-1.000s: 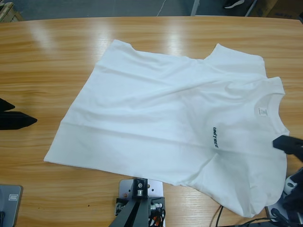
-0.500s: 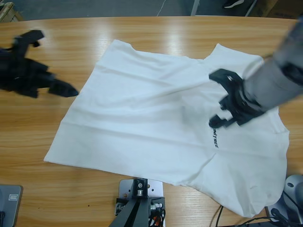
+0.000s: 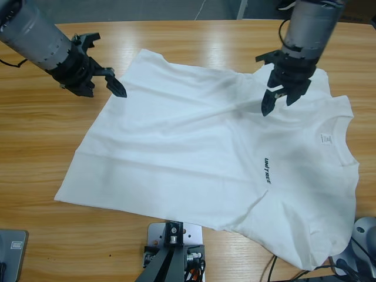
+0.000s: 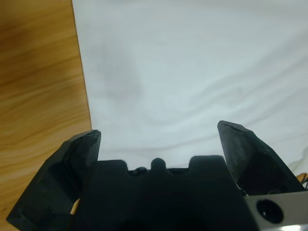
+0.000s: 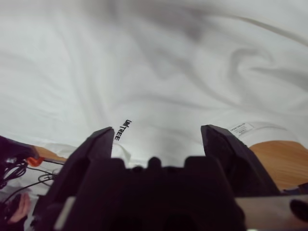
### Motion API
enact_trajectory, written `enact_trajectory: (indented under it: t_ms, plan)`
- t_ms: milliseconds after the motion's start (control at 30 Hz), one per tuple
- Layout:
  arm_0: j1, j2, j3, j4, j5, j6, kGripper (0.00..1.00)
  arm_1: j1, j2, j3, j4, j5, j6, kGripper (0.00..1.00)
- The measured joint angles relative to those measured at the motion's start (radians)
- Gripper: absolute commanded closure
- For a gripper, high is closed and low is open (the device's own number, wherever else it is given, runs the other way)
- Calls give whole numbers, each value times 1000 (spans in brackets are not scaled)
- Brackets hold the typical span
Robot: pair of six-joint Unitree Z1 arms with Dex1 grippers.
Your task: Fold clothes
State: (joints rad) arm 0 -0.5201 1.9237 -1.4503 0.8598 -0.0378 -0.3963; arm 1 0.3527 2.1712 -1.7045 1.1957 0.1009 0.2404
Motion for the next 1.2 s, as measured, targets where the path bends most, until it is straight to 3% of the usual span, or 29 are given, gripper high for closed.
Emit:
enact_trajectory:
  t_ms: [167, 600, 833, 1000, 1200]
  plan:
    - [-1, 20, -17, 10, 0, -23, 41, -18, 103, -68, 16, -10, -16, 362]
    - [-12, 99, -96, 34, 0, -90, 41, -28, 263, -257, 41, -55, -18, 363]
    - [-13, 99, -96, 54, 0, -90, 43, -28, 390, -568, 193, -76, -27, 363]
    - [-14, 99, -96, 55, 0, -92, 41, -28, 497, -813, 198, -105, -37, 358]
    - [-14, 98, -96, 57, 0, -92, 43, -24, 532, -917, 198, -135, -40, 358]
